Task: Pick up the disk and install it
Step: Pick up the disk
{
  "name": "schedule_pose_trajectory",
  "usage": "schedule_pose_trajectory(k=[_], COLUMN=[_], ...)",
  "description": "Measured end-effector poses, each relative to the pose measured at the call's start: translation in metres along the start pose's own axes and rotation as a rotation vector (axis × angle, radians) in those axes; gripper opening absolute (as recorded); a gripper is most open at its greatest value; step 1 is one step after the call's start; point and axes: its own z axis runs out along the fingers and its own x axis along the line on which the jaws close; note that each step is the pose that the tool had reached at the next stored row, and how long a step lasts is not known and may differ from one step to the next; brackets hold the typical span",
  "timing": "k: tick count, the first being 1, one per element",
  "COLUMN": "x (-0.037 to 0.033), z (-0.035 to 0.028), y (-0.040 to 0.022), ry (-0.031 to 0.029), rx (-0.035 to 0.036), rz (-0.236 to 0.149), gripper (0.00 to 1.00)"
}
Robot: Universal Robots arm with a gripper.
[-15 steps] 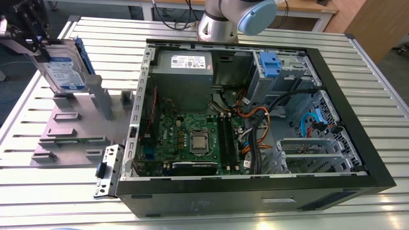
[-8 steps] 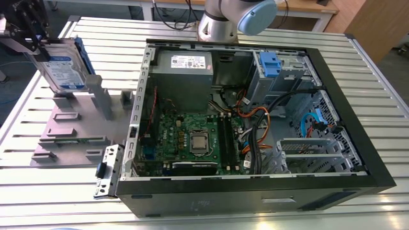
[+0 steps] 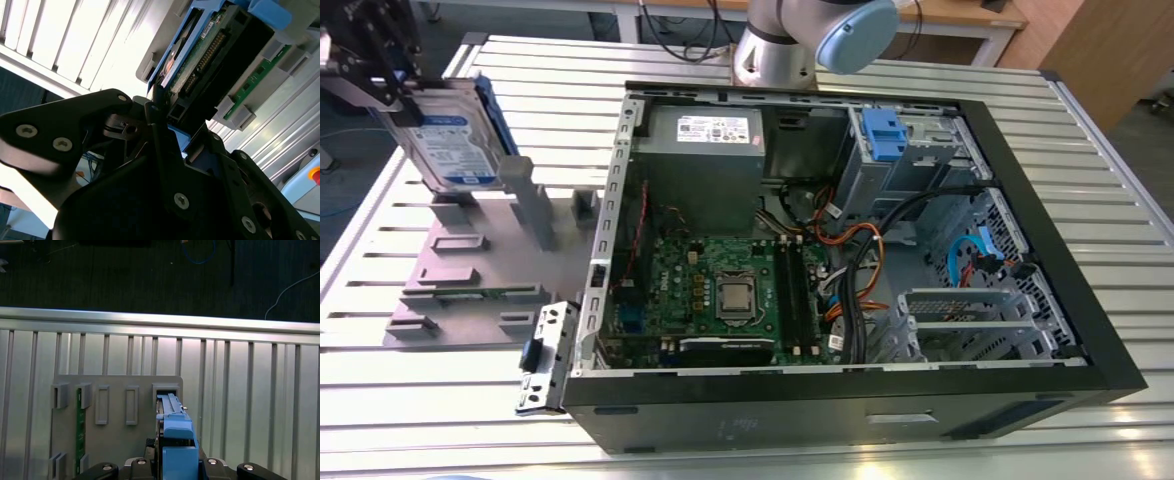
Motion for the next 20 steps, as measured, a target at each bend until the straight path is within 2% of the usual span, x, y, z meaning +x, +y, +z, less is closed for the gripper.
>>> schedule_pose_trajectory(k=[20], x=[-0.0001], z=[-0.0053], y=[0.0001], ry=[0.0000], rx=[0.0000], rz=[0.000], gripper=[0.36])
